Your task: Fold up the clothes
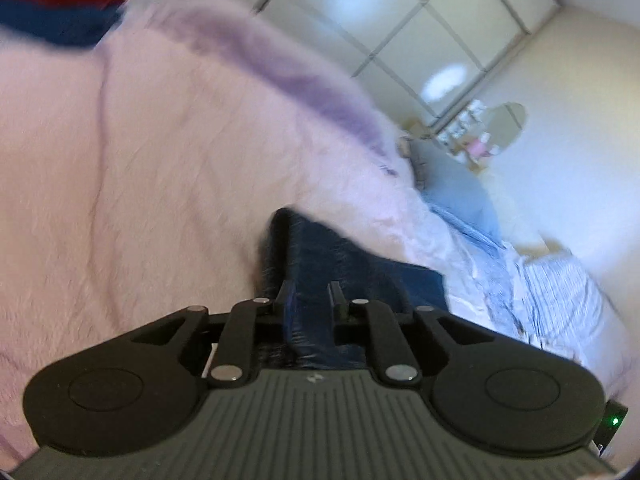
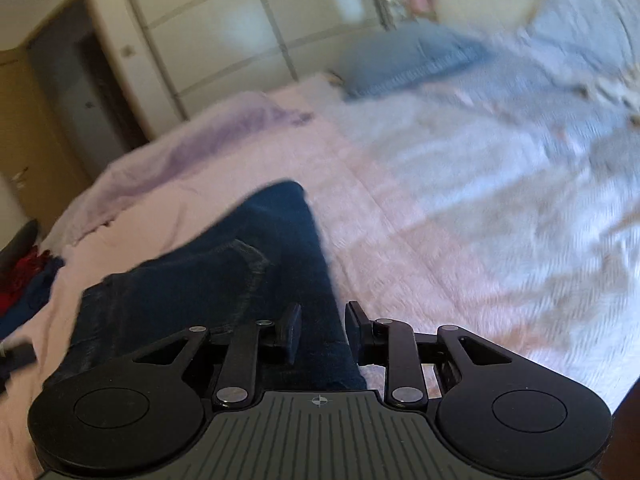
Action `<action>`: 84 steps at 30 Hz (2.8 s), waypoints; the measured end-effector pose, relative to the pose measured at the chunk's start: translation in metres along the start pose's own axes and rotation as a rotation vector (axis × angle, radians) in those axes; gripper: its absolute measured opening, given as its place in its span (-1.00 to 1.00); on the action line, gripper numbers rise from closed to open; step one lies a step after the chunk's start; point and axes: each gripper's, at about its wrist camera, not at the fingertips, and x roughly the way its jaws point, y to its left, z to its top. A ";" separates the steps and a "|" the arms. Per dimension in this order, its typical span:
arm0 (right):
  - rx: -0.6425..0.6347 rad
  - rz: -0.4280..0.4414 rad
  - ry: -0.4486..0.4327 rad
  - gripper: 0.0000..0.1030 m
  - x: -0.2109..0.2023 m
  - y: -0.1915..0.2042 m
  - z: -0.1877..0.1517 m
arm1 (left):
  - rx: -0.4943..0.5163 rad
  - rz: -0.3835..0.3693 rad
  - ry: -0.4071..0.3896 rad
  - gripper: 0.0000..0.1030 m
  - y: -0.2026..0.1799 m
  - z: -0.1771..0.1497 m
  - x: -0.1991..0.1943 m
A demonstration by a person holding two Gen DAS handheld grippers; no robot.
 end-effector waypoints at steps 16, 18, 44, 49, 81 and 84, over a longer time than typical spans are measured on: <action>-0.301 0.029 0.108 -0.46 0.017 0.042 -0.056 | 0.287 0.248 0.095 -0.95 -0.027 -0.053 0.047; -0.265 0.028 0.105 -0.46 0.012 0.034 -0.053 | 0.267 0.250 0.084 -0.95 -0.032 -0.050 0.042; -0.149 0.008 0.089 -0.45 -0.071 0.028 -0.053 | 0.416 0.383 0.083 -0.66 -0.109 -0.080 -0.036; -0.154 0.007 0.052 -0.45 -0.095 0.035 -0.058 | 0.418 0.326 0.046 -0.64 -0.108 -0.087 -0.060; -0.114 -0.081 0.390 -0.45 0.106 0.125 0.031 | 0.718 0.130 0.479 -0.81 -0.102 0.076 0.146; -0.015 -0.095 0.493 -0.44 0.110 0.112 0.029 | 0.777 0.204 0.595 -0.80 -0.112 0.075 0.157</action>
